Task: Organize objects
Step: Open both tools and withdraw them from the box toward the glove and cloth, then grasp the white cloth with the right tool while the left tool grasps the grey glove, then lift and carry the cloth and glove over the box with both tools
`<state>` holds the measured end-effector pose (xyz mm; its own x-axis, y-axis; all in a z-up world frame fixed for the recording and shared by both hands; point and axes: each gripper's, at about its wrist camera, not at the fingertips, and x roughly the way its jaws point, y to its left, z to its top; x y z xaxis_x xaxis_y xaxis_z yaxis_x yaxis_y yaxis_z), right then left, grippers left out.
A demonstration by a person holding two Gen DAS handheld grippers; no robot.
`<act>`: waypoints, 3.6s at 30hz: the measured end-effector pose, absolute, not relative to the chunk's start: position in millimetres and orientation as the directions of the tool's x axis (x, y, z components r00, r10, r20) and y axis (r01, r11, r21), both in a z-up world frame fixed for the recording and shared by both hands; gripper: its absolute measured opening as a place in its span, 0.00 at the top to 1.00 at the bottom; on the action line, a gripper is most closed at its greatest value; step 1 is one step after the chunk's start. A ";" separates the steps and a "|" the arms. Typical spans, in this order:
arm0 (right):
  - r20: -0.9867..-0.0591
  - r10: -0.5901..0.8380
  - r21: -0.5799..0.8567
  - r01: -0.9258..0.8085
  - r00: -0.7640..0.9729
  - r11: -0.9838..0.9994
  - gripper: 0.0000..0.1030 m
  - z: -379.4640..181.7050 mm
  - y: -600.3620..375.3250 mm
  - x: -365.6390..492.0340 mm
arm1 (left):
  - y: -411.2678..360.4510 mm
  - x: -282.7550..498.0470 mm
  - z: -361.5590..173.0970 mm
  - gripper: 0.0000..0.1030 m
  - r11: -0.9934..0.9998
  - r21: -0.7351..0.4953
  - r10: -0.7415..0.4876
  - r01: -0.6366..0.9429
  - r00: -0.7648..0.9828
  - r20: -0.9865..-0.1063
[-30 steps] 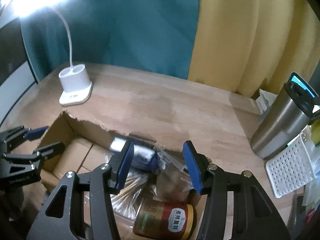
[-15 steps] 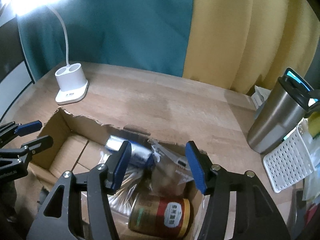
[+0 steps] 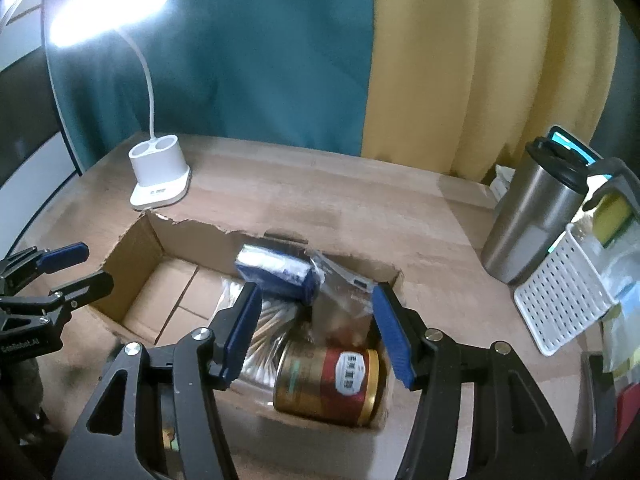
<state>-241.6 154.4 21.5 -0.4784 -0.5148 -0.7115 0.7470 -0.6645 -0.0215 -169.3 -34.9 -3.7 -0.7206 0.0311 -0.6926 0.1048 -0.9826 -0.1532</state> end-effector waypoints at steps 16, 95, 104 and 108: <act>-0.698 -0.524 -0.003 0.734 -0.488 -0.679 0.36 25.5 189.9 -213.0 | -9.3 -140.6 -1.5 0.31 -0.986 -0.149 0.049 0.076 -0.721 -0.691; -0.809 -0.537 0.203 0.742 -0.240 -0.639 0.60 -51.1 241.4 -154.5 | -3.0 -111.7 -57.2 0.53 -0.966 -0.254 0.163 0.046 -0.657 -0.736; -0.789 -0.558 0.197 0.756 -0.256 -0.625 0.60 -36.7 235.3 -152.8 | -6.4 -101.1 -34.7 0.54 -0.971 -0.235 0.135 0.047 -0.704 -0.697; -0.781 -0.570 0.200 0.762 -0.256 -0.616 0.60 -31.4 233.0 -153.5 | -10.1 -96.5 -28.8 0.54 -0.971 -0.232 0.120 0.059 -0.719 -0.685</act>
<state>-153.5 233.0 -31.4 -0.2556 -0.5702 -0.7807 0.7623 -0.6155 0.2000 -96.5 -10.1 -28.8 -0.7187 0.1205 -0.6848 0.0586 -0.9709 -0.2323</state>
